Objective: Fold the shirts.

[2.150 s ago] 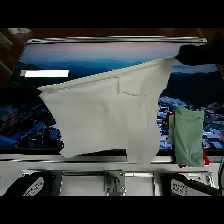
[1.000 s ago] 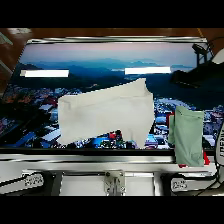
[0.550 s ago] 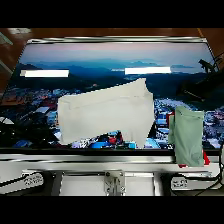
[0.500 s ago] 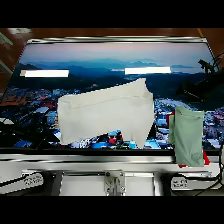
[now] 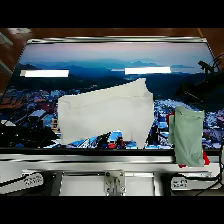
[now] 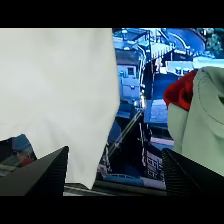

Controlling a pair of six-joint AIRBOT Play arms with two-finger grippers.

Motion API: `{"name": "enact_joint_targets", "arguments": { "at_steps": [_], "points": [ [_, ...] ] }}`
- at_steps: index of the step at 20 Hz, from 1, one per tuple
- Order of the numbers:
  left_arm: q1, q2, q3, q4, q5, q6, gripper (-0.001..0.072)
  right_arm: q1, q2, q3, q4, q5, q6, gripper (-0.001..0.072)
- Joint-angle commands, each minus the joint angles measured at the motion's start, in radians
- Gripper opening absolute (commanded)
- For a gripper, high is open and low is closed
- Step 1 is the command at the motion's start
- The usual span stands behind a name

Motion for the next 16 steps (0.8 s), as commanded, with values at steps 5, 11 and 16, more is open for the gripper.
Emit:
{"name": "enact_joint_targets", "arguments": {
  "at_steps": [5,11,16],
  "points": [
    [-0.036,0.0,-0.001,-0.041,0.043,0.006,0.0347,0.0,0.001,0.0,0.003,0.011,0.01,0.0694],
    [-0.062,0.0,-0.001,-0.041,0.022,0.014,0.0293,0.0,0.001,0.0,0.0,0.022,0.009,0.0694],
    [-0.062,0.0,-0.001,-0.041,-0.016,0.055,0.0039,0.0,0.001,0.0,-0.001,0.022,0.009,0.0695]
  ]
}}
